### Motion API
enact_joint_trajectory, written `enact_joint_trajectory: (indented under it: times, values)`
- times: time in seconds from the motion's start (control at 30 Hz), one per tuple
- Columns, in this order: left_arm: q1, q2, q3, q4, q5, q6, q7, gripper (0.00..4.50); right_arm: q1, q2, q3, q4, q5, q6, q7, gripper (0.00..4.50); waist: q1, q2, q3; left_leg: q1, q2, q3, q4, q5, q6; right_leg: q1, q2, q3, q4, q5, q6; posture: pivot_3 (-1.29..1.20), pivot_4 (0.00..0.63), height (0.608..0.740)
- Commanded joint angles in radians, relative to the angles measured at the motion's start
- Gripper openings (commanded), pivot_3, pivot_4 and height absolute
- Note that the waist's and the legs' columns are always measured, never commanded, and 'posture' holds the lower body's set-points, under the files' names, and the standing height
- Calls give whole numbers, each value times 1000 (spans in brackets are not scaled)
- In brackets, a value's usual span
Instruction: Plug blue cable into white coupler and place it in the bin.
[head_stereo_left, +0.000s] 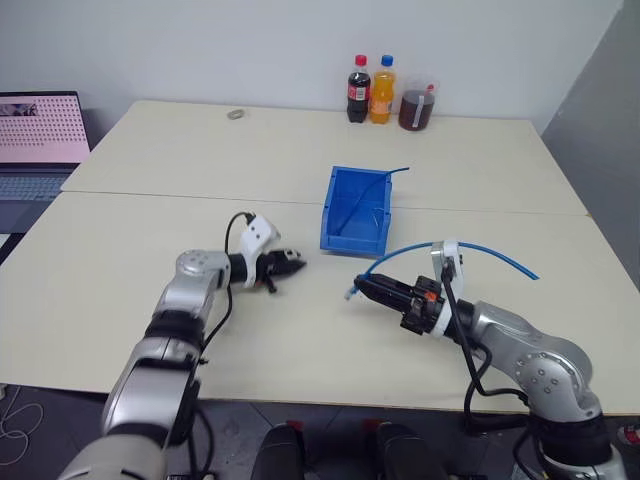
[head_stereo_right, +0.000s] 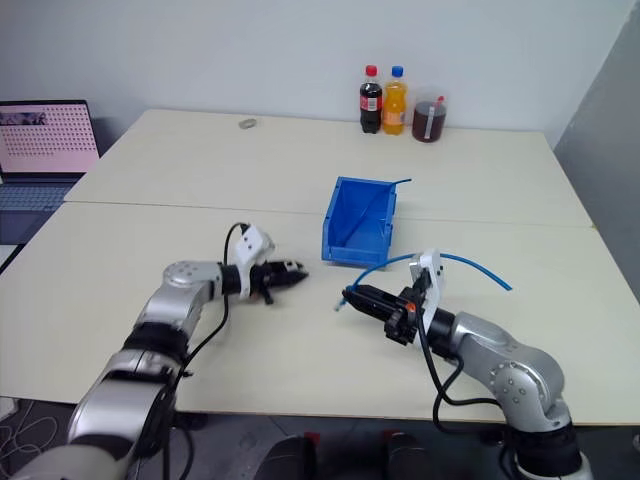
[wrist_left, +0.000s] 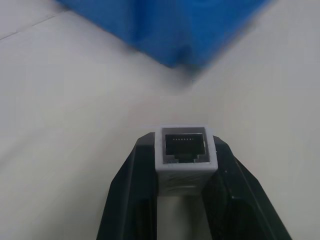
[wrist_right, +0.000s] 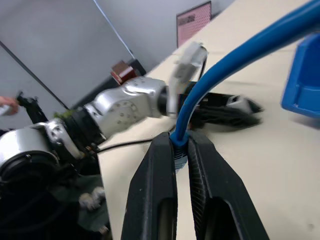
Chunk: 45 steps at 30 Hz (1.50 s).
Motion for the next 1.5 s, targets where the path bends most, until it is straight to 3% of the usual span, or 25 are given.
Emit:
enact_joint_trajectory:
  times: [0.03, 0.17, 0.5, 0.83, 1.5]
  values:
    - [58, 19, -74, -235, -32, 83, -109, 816, 3, -32, 5, -80, -26, -32, 34, 54, 1, 0, 0, 0, 0, 0, 0, 0, 0, 0, 0, -1, 0, 0, 0, 0, 150, 740]
    - [87, 20, -138, -318, -3, 89, -134, 816, -3, -61, 24, -96, -70, -53, 53, 54, 2, 0, 0, 0, 0, -2, 1, 0, 0, 0, 1, -1, 1, -1, 1, 0, 150, 740]
    - [34, -17, -229, -218, 68, 19, -128, 816, -87, -92, 195, -32, -318, -183, 130, 54, 2, 0, 0, 1, 0, -2, 2, 0, 0, 1, 1, -1, 1, -3, 5, 0, 150, 740]
    - [15, -24, -257, -178, 74, -8, -167, 816, -221, -22, 303, 168, -523, -319, 174, 54, 5, 0, -1, 1, -1, -2, 3, 0, 0, 1, 1, -1, 1, -2, 5, 0, 150, 740]
    - [19, -23, -254, -166, 73, -8, -168, 815, -211, 46, 358, 259, -673, -394, 217, 54, 6, 1, -1, 2, -1, -1, 3, 0, 0, 1, 1, -1, 2, -2, 4, 0, 150, 740]
